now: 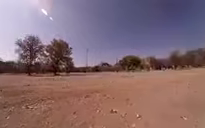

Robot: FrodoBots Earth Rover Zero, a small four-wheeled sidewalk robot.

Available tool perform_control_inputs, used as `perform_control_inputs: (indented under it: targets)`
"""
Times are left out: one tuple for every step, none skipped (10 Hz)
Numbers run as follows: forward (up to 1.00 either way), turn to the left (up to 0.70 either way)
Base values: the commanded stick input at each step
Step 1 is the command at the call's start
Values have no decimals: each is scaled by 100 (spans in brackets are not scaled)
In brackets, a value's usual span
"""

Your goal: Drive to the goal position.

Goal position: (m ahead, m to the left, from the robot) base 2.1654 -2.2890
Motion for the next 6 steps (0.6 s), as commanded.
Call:
perform_control_inputs:
  targets:
    - [50,0]
    - [50,0]
    - [50,0]
    - [50,-17]
    - [50,-50]
    - [50,-50]
